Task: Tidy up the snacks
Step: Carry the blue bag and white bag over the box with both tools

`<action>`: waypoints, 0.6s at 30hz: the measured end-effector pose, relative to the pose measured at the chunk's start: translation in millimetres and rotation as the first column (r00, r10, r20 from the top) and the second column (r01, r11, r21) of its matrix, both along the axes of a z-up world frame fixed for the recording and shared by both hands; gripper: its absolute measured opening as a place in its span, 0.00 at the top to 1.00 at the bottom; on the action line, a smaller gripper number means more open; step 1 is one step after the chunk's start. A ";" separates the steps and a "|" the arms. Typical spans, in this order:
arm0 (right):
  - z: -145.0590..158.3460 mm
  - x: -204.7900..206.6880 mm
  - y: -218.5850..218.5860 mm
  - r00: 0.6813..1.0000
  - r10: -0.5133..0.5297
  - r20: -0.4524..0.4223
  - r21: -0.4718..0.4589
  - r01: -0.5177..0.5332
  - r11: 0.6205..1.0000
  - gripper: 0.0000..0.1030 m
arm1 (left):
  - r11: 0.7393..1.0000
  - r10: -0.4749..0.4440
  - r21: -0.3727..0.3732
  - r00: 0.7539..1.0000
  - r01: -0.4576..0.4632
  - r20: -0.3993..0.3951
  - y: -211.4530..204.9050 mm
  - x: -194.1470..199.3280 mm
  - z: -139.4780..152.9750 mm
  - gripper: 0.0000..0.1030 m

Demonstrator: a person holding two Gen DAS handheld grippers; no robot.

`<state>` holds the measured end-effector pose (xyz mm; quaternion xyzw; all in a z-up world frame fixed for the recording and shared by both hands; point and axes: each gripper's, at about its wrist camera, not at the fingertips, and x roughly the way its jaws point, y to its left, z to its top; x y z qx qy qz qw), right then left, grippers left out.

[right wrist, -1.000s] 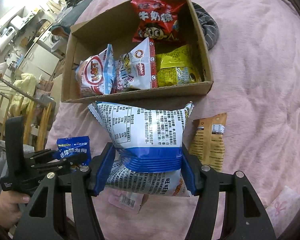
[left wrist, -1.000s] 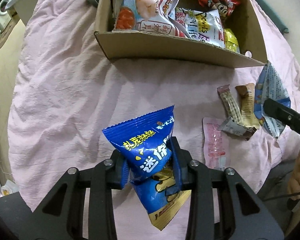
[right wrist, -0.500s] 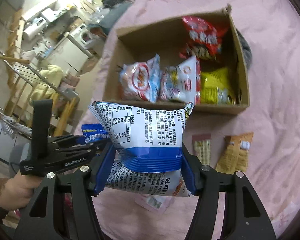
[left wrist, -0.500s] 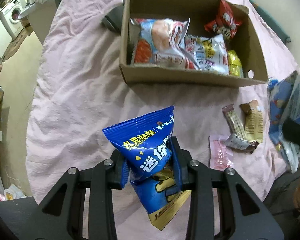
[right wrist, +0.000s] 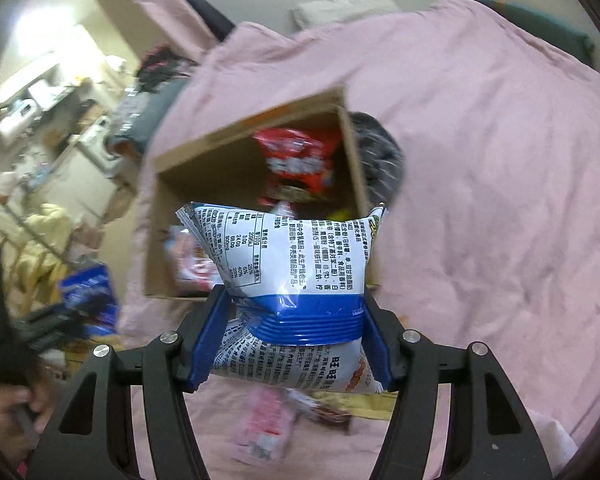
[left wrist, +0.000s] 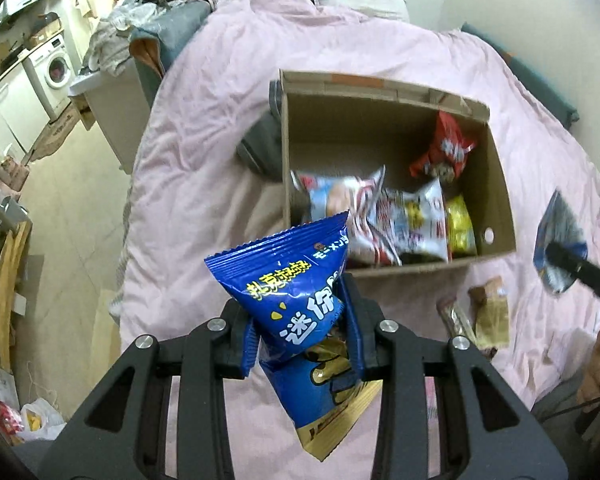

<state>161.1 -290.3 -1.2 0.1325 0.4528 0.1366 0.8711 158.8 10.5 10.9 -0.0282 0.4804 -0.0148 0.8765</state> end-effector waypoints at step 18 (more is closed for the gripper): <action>-5.3 37.5 32.7 0.995 0.092 0.045 -0.057 -0.090 0.994 0.38 | 0.999 -0.037 0.026 0.994 0.034 0.101 -15.8 62.4 14.8 0.69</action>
